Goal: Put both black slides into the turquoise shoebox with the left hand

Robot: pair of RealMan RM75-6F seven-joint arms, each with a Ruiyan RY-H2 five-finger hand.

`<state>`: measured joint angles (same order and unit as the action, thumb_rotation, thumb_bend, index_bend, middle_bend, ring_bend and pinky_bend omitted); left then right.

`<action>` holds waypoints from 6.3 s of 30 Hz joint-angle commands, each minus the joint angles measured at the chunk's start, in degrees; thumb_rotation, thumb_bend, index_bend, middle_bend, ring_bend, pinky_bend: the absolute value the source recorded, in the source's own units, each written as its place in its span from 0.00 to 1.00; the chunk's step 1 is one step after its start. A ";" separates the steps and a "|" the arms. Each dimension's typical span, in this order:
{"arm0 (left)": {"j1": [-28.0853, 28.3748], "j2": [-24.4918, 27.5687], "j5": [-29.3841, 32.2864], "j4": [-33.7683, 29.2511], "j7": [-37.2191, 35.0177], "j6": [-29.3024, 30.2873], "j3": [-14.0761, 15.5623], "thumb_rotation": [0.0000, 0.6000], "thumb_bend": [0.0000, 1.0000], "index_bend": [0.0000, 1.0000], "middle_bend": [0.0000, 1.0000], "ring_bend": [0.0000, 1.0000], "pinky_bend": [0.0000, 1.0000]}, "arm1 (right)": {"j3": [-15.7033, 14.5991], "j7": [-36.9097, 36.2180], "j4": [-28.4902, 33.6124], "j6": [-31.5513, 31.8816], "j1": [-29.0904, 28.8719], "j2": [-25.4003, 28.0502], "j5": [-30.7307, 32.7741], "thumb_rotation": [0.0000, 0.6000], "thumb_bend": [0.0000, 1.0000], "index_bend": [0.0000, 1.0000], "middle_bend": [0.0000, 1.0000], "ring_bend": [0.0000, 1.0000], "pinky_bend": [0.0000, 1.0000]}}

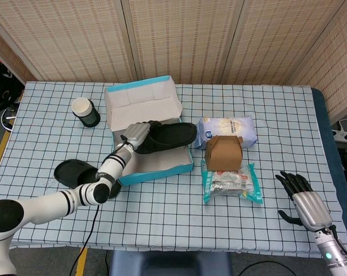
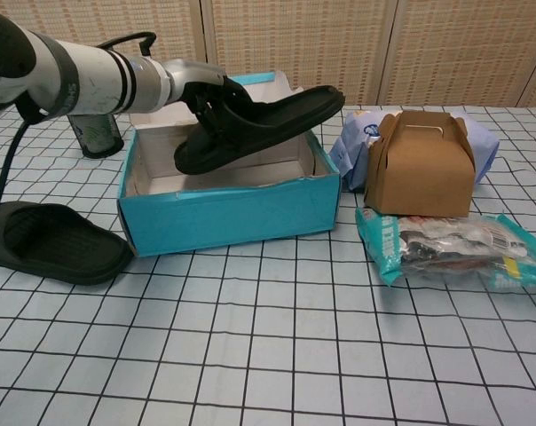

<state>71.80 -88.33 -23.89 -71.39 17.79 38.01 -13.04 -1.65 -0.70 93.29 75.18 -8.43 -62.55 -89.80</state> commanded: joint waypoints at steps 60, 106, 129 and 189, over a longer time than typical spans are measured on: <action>-14.57 0.57 -24.90 -8.71 -5.03 6.61 -4.75 1.00 0.35 0.00 0.00 0.00 0.10 | -1.50 -2.05 1.46 3.24 1.16 1.91 -3.03 1.00 0.17 0.00 0.00 0.00 0.00; -38.99 23.26 -43.05 -12.70 -8.25 10.09 15.26 1.00 0.33 0.00 0.00 0.00 0.00 | -3.91 -6.48 6.98 18.57 5.90 7.97 -16.90 1.00 0.17 0.00 0.00 0.00 0.00; -37.28 15.28 -42.11 -1.49 -6.52 5.10 14.18 1.00 0.32 0.00 0.00 0.00 0.00 | -5.75 -4.44 9.12 16.33 6.54 8.31 -18.64 1.00 0.17 0.00 0.00 0.00 0.00; -32.83 36.87 -56.62 -32.30 -49.94 9.69 -2.91 1.00 0.93 0.63 0.82 0.69 0.67 | -6.64 -5.93 4.75 4.55 1.80 3.71 -14.55 1.00 0.17 0.00 0.00 0.00 0.00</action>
<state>33.07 -53.62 -77.56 -102.15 -24.35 55.62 -13.45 -8.30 -6.79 98.00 79.92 -6.49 -58.72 -104.51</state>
